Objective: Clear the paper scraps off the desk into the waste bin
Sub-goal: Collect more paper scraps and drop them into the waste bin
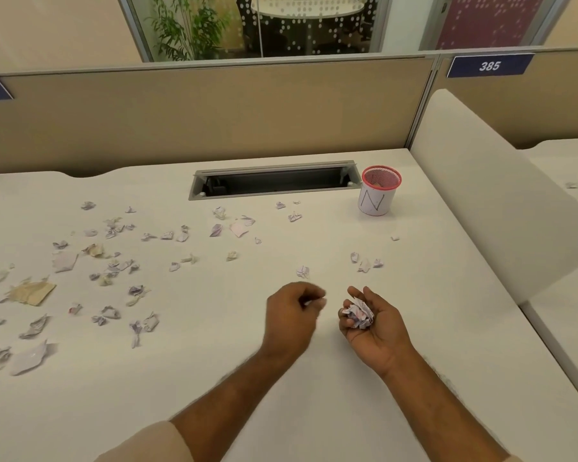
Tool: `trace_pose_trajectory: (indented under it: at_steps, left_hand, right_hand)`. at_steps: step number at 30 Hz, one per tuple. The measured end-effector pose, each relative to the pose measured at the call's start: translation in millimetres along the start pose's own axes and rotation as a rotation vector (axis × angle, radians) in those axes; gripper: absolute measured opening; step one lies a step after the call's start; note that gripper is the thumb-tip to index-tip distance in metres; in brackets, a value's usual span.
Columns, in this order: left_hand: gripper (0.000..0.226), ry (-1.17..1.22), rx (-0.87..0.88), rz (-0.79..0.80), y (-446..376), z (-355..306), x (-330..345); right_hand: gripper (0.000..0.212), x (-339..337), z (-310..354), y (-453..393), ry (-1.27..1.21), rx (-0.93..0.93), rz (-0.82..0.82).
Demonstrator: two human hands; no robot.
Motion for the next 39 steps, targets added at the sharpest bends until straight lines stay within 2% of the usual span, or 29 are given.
trace_pose_trajectory:
  at_steps: [3, 7, 9, 11, 13, 15, 18, 21, 24, 26, 31, 36, 39]
  left_hand:
    - [0.017, 0.046, 0.071, 0.119, 2.7, -31.8, 19.4]
    - [0.023, -0.016, 0.03, 0.204, 3.0, -43.7, 34.0]
    - [0.022, -0.041, 0.103, 0.183, 2.4, -42.4, 31.9]
    - [0.017, -0.098, 0.247, 0.13, -3.0, -36.2, 24.5]
    - [0.013, -0.222, 0.372, 0.046, -14.3, -24.3, 11.2]
    - [0.01, -0.354, 0.416, -0.042, -31.3, -3.2, -7.1]
    - [0.012, -0.514, 0.26, -0.139, -55.5, 44.5, -46.5]
    - [0.032, -0.651, 0.077, -0.132, -62.0, 89.2, -82.9]
    - [0.057, -0.769, 0.111, -0.052, -62.5, 104.7, -85.8]
    - [0.064, -0.834, 0.102, 0.023, -66.0, 108.2, -80.8]
    - [0.073, -0.918, 0.057, 0.119, -70.5, 115.3, -80.7]
    - [0.076, -0.968, 0.063, 0.124, -72.4, 118.2, -80.5]
    - [0.076, -0.962, 0.072, 0.125, -72.8, 119.5, -79.8]
  right_hand:
    - [0.024, 4.8, -7.5, -0.5, -0.021, 0.0, 0.057]
    - [0.018, 13.0, -11.2, -1.4, -0.105, 0.01, 0.105]
    - [0.021, 12.8, -7.0, -4.7, -0.132, 0.008, 0.101]
    - [0.016, 12.3, -0.7, -7.2, -0.115, 0.01, 0.087]
    - [0.017, 11.8, 7.8, -10.6, -0.084, 0.008, 0.048]
    - [0.021, 11.8, 19.2, -14.0, -0.06, 0.007, 0.028]
    - [0.024, 10.7, 41.2, -23.1, -0.034, -0.025, 0.03]
    - [0.022, 13.4, 71.8, -37.3, -0.012, -0.091, 0.006]
    - [0.01, 26.1, 108.5, -57.3, 0.053, -0.177, -0.018]
    - [0.006, 39.0, 133.2, -73.6, 0.083, -0.22, -0.029]
    - [0.026, 82.0, 188.5, -117.1, 0.165, -0.321, -0.047]
    - [0.028, 119.0, 223.9, -153.5, 0.255, -0.407, -0.094]
    - [0.022, 131.0, 232.2, -166.9, 0.292, -0.447, -0.175]
Point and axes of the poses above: each hand's wrist, its own y-axis away from the middle knuckle, its own x-axis out of the palm, z = x × y, the point moved 1 cm from there along -y, towards the middle knuckle, and after that the axes turned 7 degrees about z, right-handed, at the moved point
